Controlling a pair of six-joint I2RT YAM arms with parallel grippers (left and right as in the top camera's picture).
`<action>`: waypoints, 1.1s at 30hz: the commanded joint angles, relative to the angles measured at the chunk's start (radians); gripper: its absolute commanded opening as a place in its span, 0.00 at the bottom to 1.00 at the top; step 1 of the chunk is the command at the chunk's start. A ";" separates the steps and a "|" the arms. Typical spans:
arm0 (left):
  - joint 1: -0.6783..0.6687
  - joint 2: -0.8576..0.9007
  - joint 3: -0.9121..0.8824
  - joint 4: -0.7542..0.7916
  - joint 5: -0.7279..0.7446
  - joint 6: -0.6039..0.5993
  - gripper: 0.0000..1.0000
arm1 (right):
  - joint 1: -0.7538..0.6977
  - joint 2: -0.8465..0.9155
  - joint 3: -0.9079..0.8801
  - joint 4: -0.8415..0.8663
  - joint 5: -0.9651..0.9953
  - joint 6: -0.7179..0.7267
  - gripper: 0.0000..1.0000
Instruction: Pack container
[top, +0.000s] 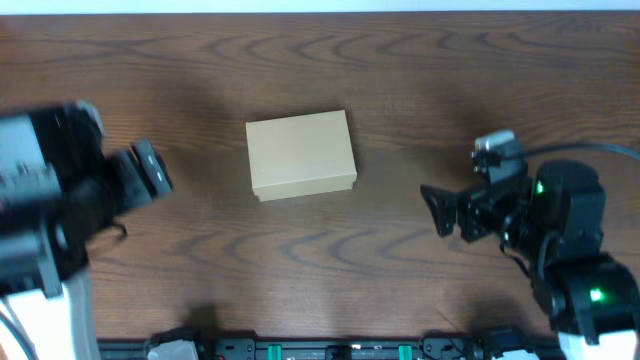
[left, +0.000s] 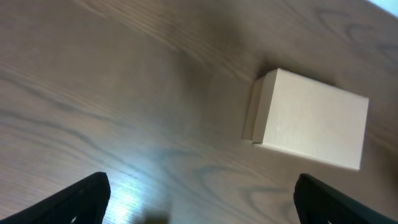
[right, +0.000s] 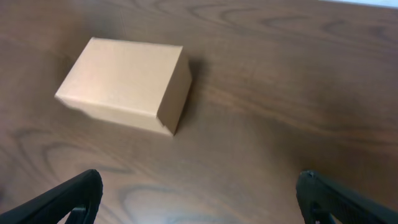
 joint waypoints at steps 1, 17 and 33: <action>0.002 -0.181 -0.187 0.060 0.053 0.056 0.95 | -0.009 -0.078 -0.042 0.002 -0.039 -0.003 0.99; -0.003 -0.643 -0.598 0.170 0.231 0.069 0.96 | -0.009 -0.104 -0.053 0.001 -0.036 -0.004 0.99; -0.003 -0.660 -0.708 0.362 0.090 0.340 0.95 | -0.009 -0.104 -0.053 0.001 -0.036 -0.004 0.99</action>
